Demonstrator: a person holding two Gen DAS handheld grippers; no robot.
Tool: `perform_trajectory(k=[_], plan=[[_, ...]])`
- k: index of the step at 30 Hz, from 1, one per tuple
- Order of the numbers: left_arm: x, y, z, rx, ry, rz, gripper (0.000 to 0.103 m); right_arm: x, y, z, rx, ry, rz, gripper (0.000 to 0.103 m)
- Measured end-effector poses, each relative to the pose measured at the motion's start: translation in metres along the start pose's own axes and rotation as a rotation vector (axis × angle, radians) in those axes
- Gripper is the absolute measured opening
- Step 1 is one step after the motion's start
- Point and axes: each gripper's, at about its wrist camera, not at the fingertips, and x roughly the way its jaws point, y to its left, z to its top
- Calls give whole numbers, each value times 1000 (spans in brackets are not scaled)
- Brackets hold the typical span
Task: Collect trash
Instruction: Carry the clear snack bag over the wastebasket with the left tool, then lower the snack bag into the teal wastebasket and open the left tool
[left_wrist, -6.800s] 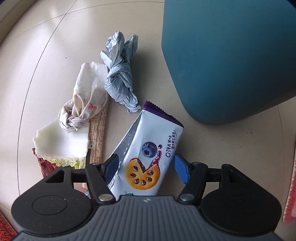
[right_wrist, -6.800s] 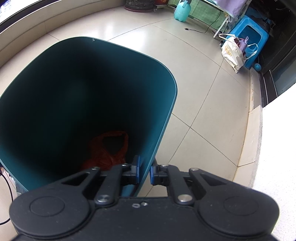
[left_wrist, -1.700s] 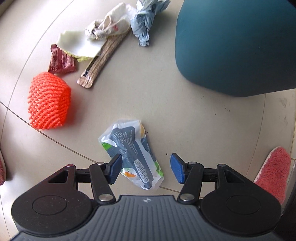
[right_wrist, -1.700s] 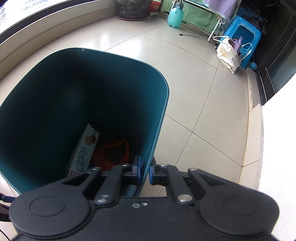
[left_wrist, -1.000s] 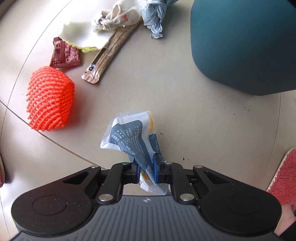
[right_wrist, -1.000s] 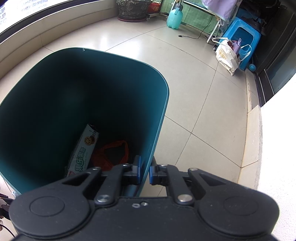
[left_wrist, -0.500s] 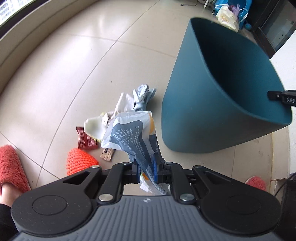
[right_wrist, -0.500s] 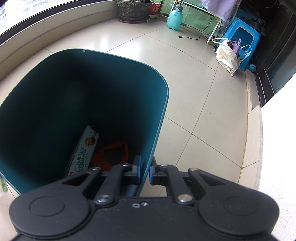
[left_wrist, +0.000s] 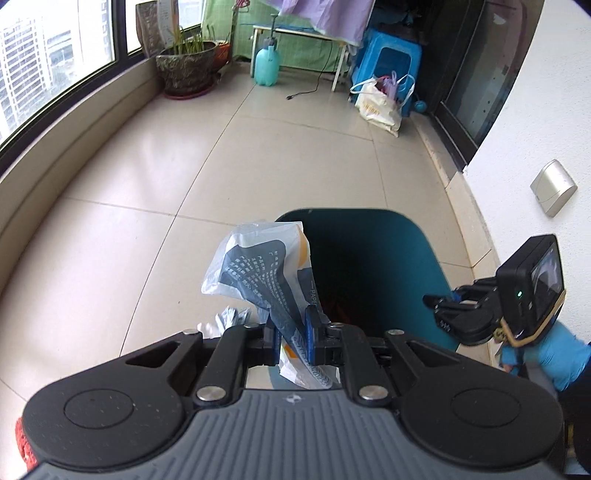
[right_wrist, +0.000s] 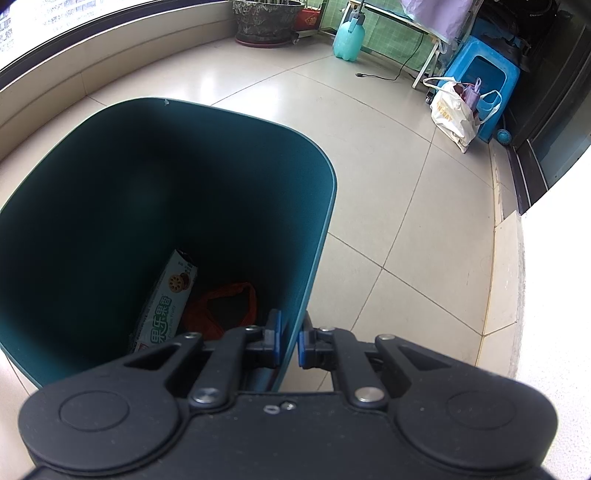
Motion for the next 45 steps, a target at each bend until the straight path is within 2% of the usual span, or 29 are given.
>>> perform_trajectory(k=[5, 9, 15, 23, 37, 45], plan=[[26, -31, 28, 27, -1, -48, 12, 2, -1, 0, 4, 3, 3, 8], [64, -49, 31, 57, 36, -60, 12, 2, -2, -1, 4, 2, 6, 8], [125, -73, 18, 129, 135, -10, 12, 1, -4, -2, 10, -4, 10, 8], [180, -81, 2, 182, 241, 35, 12, 0, -4, -6, -15, -22, 18, 8], [229, -90, -21, 221, 372, 82, 12, 0, -5, -7, -16, -20, 21, 8], [224, -77, -20, 195, 368, 58, 13, 1, -5, -7, -9, -20, 26, 8]])
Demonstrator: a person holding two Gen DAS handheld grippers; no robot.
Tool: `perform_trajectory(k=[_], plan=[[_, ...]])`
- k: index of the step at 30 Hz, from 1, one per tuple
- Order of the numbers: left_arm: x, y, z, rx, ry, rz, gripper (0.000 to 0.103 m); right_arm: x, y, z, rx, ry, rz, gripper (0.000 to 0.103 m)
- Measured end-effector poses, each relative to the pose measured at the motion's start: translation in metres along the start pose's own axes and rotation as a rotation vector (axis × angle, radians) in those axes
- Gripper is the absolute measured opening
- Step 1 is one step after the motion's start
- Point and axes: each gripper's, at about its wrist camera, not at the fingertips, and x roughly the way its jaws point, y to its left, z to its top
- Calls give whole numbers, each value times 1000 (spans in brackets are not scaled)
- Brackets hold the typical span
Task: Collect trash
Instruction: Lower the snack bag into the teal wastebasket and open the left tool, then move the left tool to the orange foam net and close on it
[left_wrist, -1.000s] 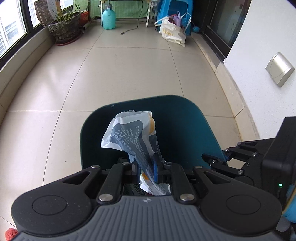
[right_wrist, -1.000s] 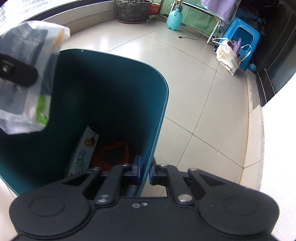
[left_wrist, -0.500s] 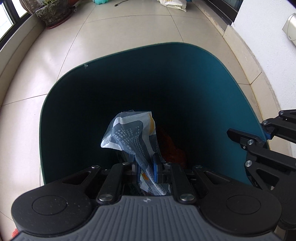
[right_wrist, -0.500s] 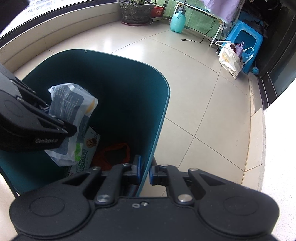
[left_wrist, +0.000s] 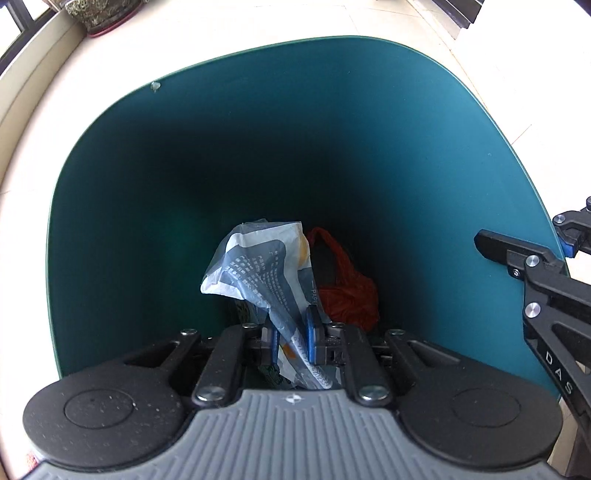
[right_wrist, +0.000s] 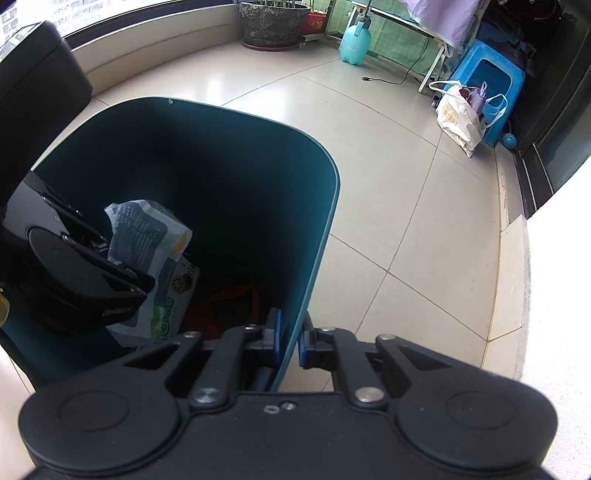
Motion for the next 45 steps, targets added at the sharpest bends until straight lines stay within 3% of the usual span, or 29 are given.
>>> perform_trajectory(k=[9, 16, 26, 36, 45], plan=[[-10, 17, -3, -54, -18, -45, 28, 0, -1, 0, 1, 0, 1, 8], [-34, 21, -11, -21, -64, -37, 29, 1, -2, 1, 3, 1, 1, 8], [-98, 32, -28, -14, -165, -7, 29, 2, -1, 1, -1, 3, -2, 8], [-144, 64, -62, -60, -249, 28, 29, 2, 4, 1, -27, 7, -11, 9], [-148, 121, -103, -164, -252, 97, 29, 4, 12, 3, -121, 35, -23, 10]])
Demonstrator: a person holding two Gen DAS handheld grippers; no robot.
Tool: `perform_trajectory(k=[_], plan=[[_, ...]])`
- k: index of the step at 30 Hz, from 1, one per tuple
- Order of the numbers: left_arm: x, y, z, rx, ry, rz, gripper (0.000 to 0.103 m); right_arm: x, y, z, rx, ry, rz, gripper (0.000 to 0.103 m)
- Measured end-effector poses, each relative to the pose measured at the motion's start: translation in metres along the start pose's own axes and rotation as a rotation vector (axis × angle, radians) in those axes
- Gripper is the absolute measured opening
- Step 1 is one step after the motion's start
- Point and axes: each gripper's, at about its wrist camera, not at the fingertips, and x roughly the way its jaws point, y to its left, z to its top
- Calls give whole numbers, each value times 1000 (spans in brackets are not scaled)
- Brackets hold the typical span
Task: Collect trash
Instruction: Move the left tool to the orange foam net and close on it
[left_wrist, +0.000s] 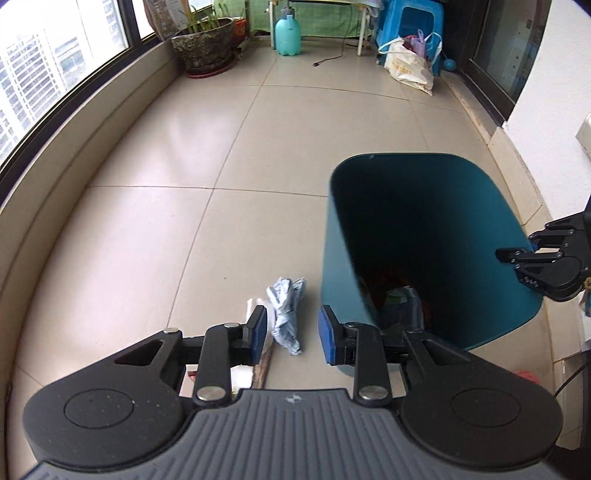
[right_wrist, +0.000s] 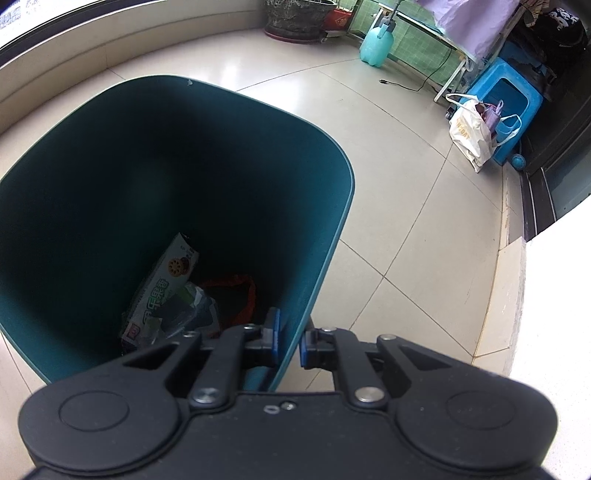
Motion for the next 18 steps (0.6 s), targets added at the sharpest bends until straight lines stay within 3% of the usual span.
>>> perform_trajectory(k=[6, 11, 18], plan=[[31, 55, -36, -98, 95, 37, 29, 2, 3, 12, -7, 46, 8, 10], [75, 92, -73, -196, 225, 44, 29, 0, 11, 19, -48, 58, -12, 10], [128, 104, -122, -239, 335, 51, 29, 0, 15, 20, -53, 56, -4, 10]])
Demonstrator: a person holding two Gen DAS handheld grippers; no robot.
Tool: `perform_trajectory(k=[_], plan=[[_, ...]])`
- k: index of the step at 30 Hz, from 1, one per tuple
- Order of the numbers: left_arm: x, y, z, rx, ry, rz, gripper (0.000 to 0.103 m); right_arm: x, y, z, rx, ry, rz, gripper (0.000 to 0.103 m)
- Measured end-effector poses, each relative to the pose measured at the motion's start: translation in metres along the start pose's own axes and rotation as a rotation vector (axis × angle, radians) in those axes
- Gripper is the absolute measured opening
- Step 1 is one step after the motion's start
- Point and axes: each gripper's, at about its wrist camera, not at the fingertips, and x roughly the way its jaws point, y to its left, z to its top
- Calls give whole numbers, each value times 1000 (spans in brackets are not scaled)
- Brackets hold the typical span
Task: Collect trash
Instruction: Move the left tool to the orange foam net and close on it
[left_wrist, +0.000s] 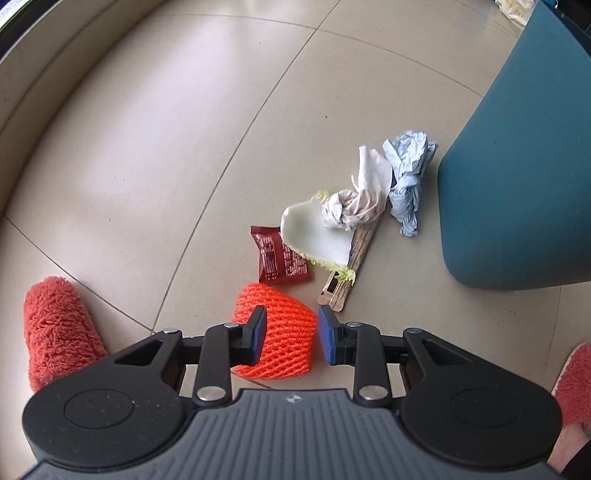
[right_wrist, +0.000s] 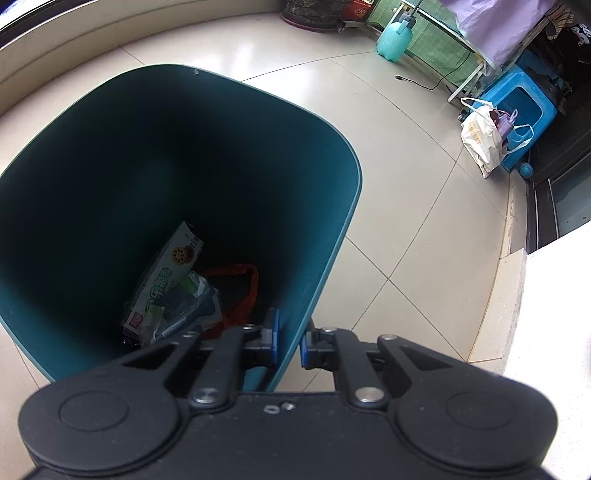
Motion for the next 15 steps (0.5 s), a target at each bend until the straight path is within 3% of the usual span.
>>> perform_trajectory(k=[15], plan=[[113, 9, -25, -10, 142, -55, 29, 9, -11, -4, 50, 21, 14, 10]])
